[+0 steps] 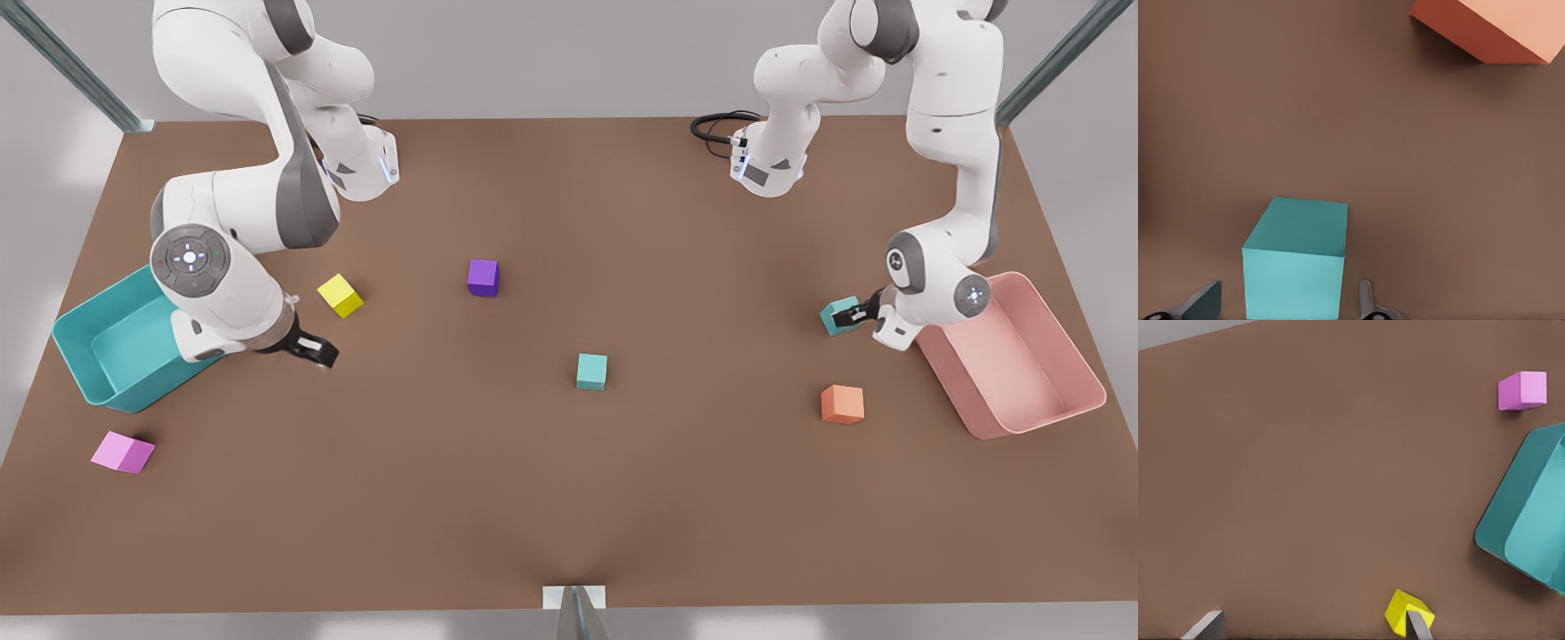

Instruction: Stack the two blue cubes on top of each other

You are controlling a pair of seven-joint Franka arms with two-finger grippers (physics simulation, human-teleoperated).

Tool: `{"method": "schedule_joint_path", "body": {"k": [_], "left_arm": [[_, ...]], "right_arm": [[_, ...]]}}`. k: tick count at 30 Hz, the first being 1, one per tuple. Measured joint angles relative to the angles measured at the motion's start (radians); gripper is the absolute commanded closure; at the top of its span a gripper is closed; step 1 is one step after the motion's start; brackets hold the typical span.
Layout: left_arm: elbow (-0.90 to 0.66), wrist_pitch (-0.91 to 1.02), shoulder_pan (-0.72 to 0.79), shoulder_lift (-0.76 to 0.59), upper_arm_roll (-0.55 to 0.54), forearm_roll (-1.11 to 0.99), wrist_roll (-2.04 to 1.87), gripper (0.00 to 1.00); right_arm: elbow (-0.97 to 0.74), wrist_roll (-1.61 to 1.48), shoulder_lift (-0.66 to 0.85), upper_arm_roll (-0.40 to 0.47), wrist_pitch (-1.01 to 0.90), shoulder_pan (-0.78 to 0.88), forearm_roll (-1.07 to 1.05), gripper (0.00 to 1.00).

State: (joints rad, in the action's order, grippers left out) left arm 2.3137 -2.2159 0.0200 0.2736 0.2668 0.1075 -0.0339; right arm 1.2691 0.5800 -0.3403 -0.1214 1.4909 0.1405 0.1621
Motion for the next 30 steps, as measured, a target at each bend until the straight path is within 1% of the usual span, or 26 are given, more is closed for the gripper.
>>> {"method": "schedule_joint_path", "body": {"k": [8,9,10,11,12,14,16,19,21,22,23,25,26,27,28,30], "left_arm": [[0.008,-0.029,-0.003,0.080,0.000,0.001,0.034,0.00],[0.009,-0.031,-0.003,0.085,0.000,0.001,0.038,0.04],[0.010,-0.032,-0.002,0.088,0.000,-0.001,0.038,0.27],[0.012,-0.033,-0.002,0.089,0.000,-0.007,0.036,0.33],[0.013,-0.034,-0.002,0.089,0.000,-0.011,0.034,0.35],[0.013,-0.034,-0.001,0.083,0.000,-0.011,0.035,0.35],[0.008,-0.024,0.001,0.049,-0.001,-0.009,0.042,0.35],[-0.043,0.022,0.002,0.005,0.000,-0.011,0.056,0.35],[-0.122,0.086,0.020,-0.014,0.000,-0.019,0.063,0.35],[-0.204,0.135,0.042,-0.013,-0.015,-0.026,0.062,0.35],[-0.289,0.184,0.054,-0.012,-0.057,-0.031,0.058,0.35],[-0.451,0.263,0.071,0.013,-0.209,-0.038,0.037,0.34],[-0.537,0.293,0.097,0.052,-0.292,-0.040,0.015,0.34],[-0.614,0.319,0.139,0.097,-0.346,-0.041,-0.009,0.34],[-0.693,0.341,0.190,0.154,-0.375,-0.043,-0.038,0.34],[-0.855,0.374,0.306,0.285,-0.397,-0.045,-0.109,0.34]], "right_arm": [[0.000,-0.145,0.000,0.000,-0.040,-0.004,0.001,0.00],[0.000,-0.159,0.000,0.000,-0.042,-0.004,0.001,0.00],[0.000,-0.173,0.000,0.000,-0.044,-0.004,0.001,0.00],[-0.001,-0.185,0.000,0.000,-0.046,-0.004,0.001,0.00],[-0.001,-0.197,0.000,0.001,-0.047,-0.004,0.001,0.00],[0.001,-0.220,0.000,0.002,-0.049,-0.004,0.002,0.00],[0.000,-0.240,0.000,0.002,-0.051,-0.004,0.002,0.00],[0.000,-0.267,0.000,0.002,-0.052,-0.004,0.002,0.00],[0.000,-0.283,0.000,0.002,-0.053,-0.004,0.002,0.00],[0.000,-0.290,0.000,0.002,-0.053,-0.004,0.002,0.00],[0.000,-0.297,0.000,0.002,-0.054,-0.004,0.002,0.00],[0.000,-0.309,0.000,0.002,-0.054,-0.004,0.002,0.00],[0.000,-0.315,0.000,0.002,-0.054,-0.005,0.002,0.00],[0.000,-0.321,0.000,0.002,-0.054,-0.005,0.002,0.00],[0.000,-0.326,0.000,0.002,-0.054,-0.005,0.002,0.00],[0.000,-0.336,0.000,0.002,-0.054,-0.005,0.002,0.00]]}}
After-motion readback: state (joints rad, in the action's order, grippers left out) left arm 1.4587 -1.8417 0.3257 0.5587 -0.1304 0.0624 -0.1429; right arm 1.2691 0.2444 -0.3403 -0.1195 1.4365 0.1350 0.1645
